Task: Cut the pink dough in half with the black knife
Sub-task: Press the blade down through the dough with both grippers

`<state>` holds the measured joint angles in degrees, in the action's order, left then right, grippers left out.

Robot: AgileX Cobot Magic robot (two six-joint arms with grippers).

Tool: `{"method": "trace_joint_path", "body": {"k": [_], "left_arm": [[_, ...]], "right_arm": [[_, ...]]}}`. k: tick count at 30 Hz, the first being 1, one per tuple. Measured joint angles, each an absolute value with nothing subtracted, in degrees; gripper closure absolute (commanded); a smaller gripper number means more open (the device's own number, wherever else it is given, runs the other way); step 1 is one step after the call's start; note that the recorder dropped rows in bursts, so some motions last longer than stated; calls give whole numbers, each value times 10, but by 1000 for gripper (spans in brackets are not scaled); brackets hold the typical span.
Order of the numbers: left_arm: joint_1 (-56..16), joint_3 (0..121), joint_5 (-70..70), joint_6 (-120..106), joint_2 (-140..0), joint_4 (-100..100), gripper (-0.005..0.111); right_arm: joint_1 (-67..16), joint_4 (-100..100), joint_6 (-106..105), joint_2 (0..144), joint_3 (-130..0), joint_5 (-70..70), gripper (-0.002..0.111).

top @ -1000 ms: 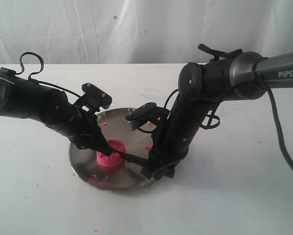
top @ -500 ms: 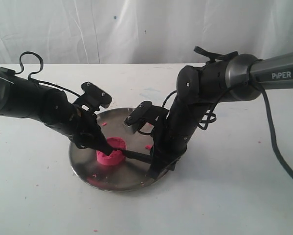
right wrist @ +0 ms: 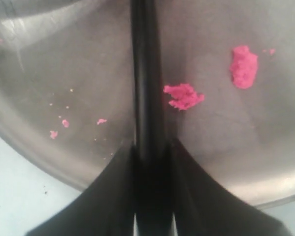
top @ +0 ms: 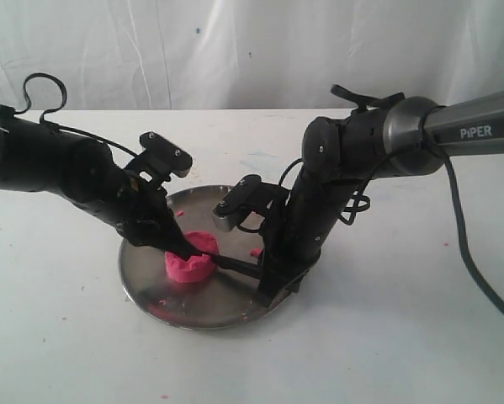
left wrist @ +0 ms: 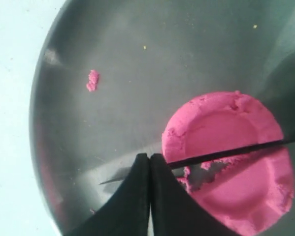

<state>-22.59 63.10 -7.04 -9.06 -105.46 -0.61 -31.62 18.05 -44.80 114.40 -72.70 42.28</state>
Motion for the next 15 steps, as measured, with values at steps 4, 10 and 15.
{"method": "trace_joint_path", "body": {"k": [4,10,15], "left_arm": [[-226,633,-95,-91,-1035,-6,107],[-226,633,-117,-92,-1033,0,107],[-226,633,-103,-93,-1047,0,107]], "right_arm": [[-316,181,-447,1144,-728,421,108],[-316,181,-446,1144,-728,420,108],[-316,181,-441,1144,-728,420,108]]}}
